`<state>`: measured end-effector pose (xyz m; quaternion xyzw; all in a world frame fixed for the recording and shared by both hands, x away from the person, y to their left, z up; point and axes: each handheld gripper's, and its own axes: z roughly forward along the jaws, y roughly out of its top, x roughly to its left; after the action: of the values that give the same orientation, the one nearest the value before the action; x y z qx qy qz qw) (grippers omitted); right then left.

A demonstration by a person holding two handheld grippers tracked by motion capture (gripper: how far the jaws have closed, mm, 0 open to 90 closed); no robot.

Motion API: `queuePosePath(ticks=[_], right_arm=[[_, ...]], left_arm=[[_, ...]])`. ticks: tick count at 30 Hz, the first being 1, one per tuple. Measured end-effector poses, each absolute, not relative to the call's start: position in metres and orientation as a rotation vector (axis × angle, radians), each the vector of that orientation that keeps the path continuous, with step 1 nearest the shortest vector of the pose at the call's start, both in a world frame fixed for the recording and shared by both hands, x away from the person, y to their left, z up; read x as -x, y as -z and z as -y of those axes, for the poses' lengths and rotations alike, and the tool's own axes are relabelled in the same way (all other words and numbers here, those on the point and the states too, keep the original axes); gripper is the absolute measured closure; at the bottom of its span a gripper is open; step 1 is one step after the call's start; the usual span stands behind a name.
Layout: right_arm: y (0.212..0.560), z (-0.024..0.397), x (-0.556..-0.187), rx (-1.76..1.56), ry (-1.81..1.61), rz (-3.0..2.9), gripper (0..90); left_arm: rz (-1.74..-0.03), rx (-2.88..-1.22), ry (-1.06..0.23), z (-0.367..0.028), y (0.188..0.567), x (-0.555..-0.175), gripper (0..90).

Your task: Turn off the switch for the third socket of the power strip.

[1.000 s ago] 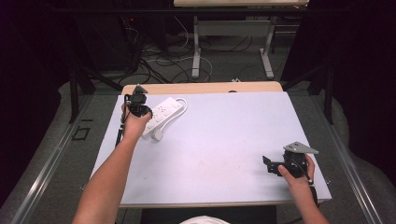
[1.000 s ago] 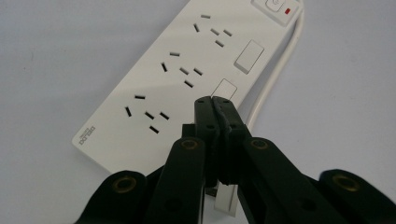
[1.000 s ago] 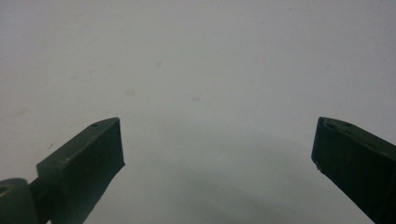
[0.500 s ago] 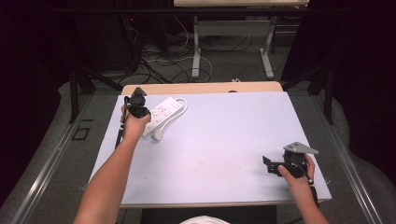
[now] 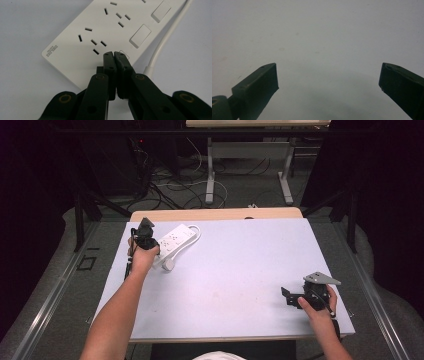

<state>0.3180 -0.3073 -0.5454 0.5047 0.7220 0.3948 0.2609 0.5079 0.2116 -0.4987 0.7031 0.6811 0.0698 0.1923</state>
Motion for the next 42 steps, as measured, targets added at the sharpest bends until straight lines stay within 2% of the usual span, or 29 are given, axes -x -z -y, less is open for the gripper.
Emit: queuePosePath(ticks=[42], right_arm=[[0.545, 0.307, -0.318, -1.365, -1.075, -1.957, 1.7]], left_arm=[[-1.915, -1.944, -0.195, -0.217, 0.51, -0.507, 89.8]])
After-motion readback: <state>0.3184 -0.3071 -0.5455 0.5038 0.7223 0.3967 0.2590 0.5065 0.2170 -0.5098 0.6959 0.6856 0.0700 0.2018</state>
